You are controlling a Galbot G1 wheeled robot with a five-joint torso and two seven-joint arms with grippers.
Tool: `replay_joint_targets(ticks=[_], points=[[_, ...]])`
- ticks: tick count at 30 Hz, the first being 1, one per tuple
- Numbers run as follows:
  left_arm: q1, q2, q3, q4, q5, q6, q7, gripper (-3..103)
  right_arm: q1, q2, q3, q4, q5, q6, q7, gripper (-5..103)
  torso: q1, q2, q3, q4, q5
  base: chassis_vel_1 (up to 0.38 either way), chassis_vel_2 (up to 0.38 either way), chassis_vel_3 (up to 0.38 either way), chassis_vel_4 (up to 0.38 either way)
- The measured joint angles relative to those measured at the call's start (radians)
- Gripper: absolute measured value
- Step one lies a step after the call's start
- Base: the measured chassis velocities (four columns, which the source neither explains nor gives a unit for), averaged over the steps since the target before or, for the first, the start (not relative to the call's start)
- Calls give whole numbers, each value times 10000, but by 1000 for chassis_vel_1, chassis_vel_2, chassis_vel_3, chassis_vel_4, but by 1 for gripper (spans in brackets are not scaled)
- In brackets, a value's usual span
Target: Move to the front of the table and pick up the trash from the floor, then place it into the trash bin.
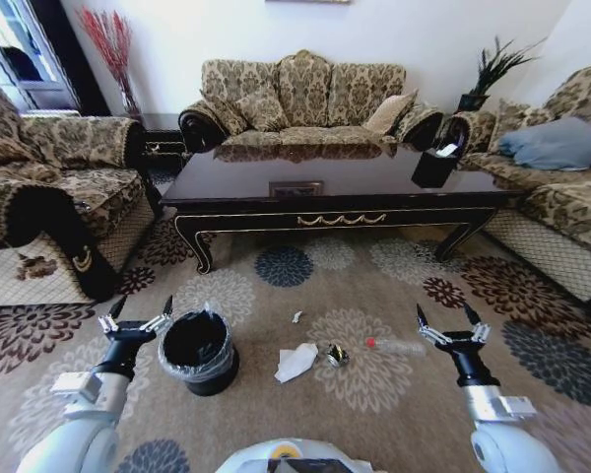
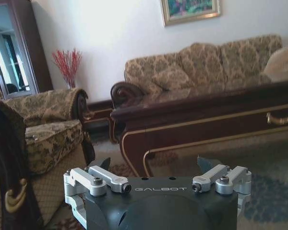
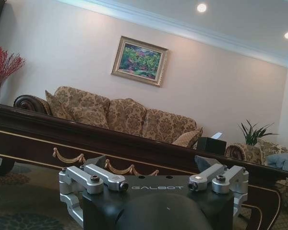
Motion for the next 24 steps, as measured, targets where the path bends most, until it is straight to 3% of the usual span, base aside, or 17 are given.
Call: replay_joint_targets(ticks=[2,3,4,6,8,10,12,17,24], points=[[-123,234,63,211,-331,400,-145,100,26,-1,-27,-16,-35,0,1,100,0,-1,4,1,-1,0,0,0,0],[-230,370,131,329,-703,804,-362,100,38,-2,-51,-29,-63,0,1,100,1,-1,4,3,-4,0,0,0,0],[-377,554,233,521,-1310,1562,-738,100,49,-1,-82,-47,-99,0,2,100,1,-1,5,2,-3,0,0,0,0],[-416,600,261,580,-1497,1813,-860,100,50,-1,-91,-51,-110,0,2,100,1,-1,5,1,-3,0,0,0,0],[-573,764,371,733,-2463,3262,-1593,100,52,3,-107,-83,-155,4,0,100,0,-1,4,1,-3,0,0,0,0],[-591,775,384,734,-2647,3511,-1757,100,53,5,-110,-90,-161,6,0,100,0,0,4,1,-1,0,0,0,0],[-659,783,435,727,-3407,4480,-2634,100,49,15,-110,-147,-200,26,-6,100,1,-1,5,2,-1,0,0,0,0],[-737,713,488,693,-4056,5241,-3505,100,42,63,-127,-234,-282,87,-29,100,1,-1,4,2,-2,0,0,0,0],[-1001,764,530,1165,-4344,5368,-4111,100,88,114,-195,-328,-396,91,-36,100,1,-1,4,2,-3,0,0,0,0]])
